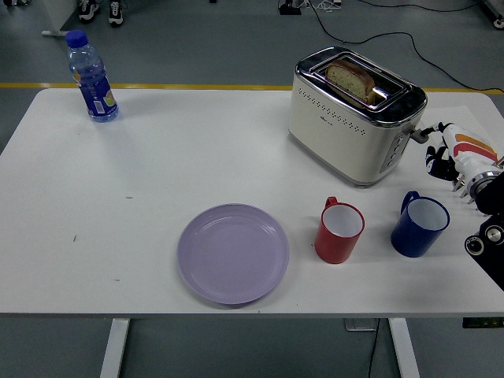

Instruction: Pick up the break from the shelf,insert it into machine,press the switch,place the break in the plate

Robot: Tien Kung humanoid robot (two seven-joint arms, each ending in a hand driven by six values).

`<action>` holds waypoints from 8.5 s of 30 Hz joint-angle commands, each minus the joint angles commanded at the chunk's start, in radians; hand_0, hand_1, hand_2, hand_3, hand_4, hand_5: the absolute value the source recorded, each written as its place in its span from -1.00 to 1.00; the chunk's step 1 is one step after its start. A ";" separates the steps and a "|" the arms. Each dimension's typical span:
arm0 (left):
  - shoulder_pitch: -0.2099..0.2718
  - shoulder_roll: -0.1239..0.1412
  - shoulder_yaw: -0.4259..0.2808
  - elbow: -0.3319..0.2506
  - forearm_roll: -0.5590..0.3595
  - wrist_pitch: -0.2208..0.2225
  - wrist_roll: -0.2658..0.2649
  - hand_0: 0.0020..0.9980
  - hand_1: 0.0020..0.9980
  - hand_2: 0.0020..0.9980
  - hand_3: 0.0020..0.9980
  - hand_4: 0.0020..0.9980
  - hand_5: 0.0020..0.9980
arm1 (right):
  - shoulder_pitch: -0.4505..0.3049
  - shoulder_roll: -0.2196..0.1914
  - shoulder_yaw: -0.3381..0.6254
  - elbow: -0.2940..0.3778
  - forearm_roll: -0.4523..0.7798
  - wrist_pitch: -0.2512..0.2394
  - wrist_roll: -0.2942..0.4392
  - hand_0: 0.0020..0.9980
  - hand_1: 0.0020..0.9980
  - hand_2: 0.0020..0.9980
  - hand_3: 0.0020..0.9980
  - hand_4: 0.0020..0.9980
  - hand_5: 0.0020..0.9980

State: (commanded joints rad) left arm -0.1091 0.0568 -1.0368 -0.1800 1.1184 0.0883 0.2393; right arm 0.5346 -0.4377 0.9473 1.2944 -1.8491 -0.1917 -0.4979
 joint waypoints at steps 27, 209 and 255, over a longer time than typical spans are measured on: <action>-0.001 -0.001 0.000 0.000 0.002 -0.001 0.000 0.37 0.38 0.35 0.12 -0.45 0.66 | 0.008 0.049 -0.038 -0.082 0.001 -0.001 -0.011 -0.81 -0.79 -0.55 0.41 -0.29 -1.00; -0.021 0.012 0.042 0.000 -0.024 -0.014 0.007 0.37 0.38 0.35 0.12 -0.44 0.66 | 0.392 0.247 -0.075 -0.261 0.187 -0.044 0.135 0.62 0.60 0.71 0.77 0.53 -0.41; -0.031 0.017 0.028 0.000 -0.016 -0.006 0.013 0.37 0.39 0.36 0.12 -0.43 0.65 | 0.648 0.434 -0.264 -0.709 0.071 0.027 0.047 -0.27 -0.25 -0.13 0.15 0.36 -0.75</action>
State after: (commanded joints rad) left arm -0.1401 0.0733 -1.0091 -0.1800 1.1021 0.0825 0.2524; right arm 1.1829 -0.0038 0.6828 0.5856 -1.7779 -0.1643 -0.4514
